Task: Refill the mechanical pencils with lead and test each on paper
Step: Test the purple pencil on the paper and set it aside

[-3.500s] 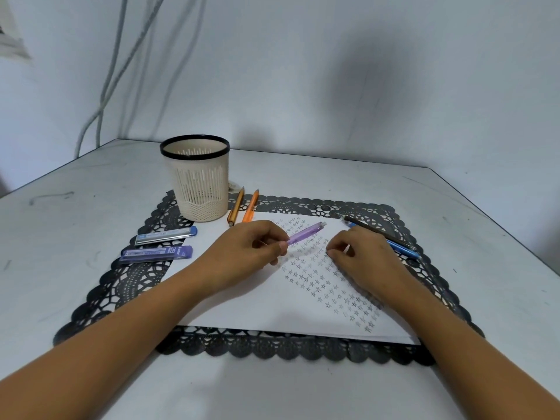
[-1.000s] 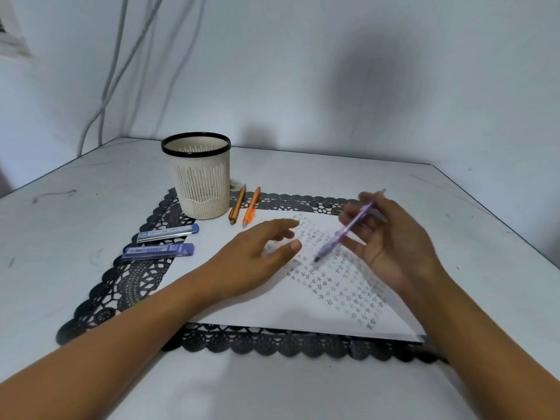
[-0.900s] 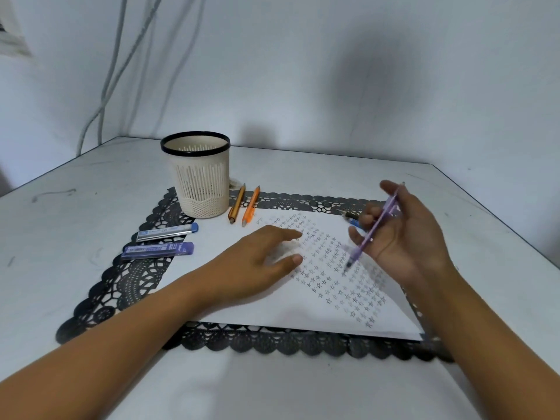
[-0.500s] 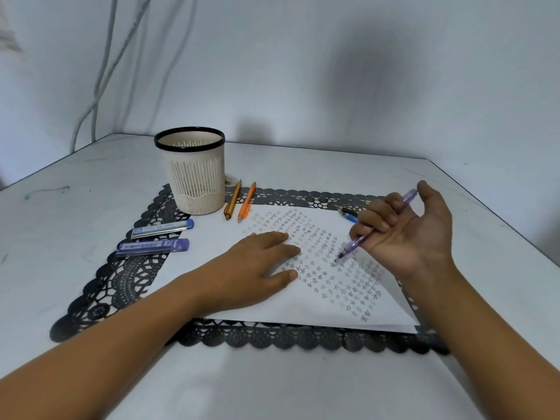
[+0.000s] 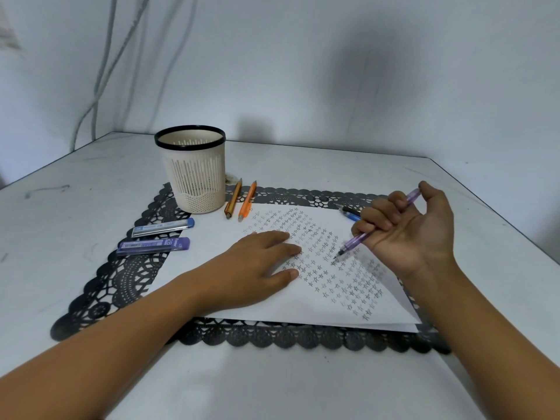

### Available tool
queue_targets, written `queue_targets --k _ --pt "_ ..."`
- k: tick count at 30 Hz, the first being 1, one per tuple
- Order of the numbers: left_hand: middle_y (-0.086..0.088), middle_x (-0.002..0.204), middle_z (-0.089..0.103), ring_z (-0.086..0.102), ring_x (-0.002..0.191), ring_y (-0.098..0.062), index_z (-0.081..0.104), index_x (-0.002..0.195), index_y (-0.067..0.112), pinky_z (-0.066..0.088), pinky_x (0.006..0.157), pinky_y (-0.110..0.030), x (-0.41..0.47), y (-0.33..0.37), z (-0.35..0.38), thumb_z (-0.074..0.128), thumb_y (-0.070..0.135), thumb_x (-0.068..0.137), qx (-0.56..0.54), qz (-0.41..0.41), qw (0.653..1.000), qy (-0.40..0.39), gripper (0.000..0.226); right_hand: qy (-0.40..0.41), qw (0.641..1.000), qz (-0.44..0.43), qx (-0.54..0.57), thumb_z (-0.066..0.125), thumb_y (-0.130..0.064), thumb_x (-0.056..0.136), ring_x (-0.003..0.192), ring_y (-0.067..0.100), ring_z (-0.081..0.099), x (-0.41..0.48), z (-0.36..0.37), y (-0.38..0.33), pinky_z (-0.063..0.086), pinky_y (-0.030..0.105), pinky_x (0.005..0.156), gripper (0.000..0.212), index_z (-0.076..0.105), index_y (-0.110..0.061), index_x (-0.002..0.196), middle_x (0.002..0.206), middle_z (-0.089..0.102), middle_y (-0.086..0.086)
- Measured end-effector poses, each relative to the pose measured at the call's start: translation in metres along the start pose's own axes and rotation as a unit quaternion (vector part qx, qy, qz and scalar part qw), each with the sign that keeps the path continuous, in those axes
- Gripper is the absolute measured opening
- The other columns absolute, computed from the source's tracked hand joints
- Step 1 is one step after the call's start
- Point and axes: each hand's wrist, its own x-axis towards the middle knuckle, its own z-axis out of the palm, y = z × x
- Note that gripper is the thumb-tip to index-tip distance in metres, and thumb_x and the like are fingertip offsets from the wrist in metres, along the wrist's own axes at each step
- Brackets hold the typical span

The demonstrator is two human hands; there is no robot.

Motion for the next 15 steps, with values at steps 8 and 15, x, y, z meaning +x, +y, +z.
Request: queue_targets --k 8,15 --pt "0.010 0.152 0.020 0.017 0.137 -0.008 0.032 0.137 0.038 0.013 0.110 -0.022 -0.0004 0.0001 -0.0005 0.036 0.050 0.092 0.002 0.001 1.000 -0.002 0.047 -0.004 1.000 -0.001 0.004 0.045 -0.039 0.067 0.042 0.013 0.022 0.0006 -0.0016 -0.0005 0.029 0.024 0.044 0.029 0.034 -0.016 0.052 0.050 0.023 -0.003" --pt "0.010 0.152 0.020 0.017 0.137 -0.009 0.032 0.137 0.037 0.013 0.109 -0.021 -0.0001 0.0002 -0.0002 0.036 0.049 0.092 0.008 0.002 1.000 -0.001 0.047 -0.006 1.000 -0.008 0.001 0.050 -0.046 0.068 0.041 0.011 0.025 -0.0011 0.0018 0.0000 0.029 0.022 0.043 0.034 0.039 -0.016 0.056 0.049 0.026 -0.003"
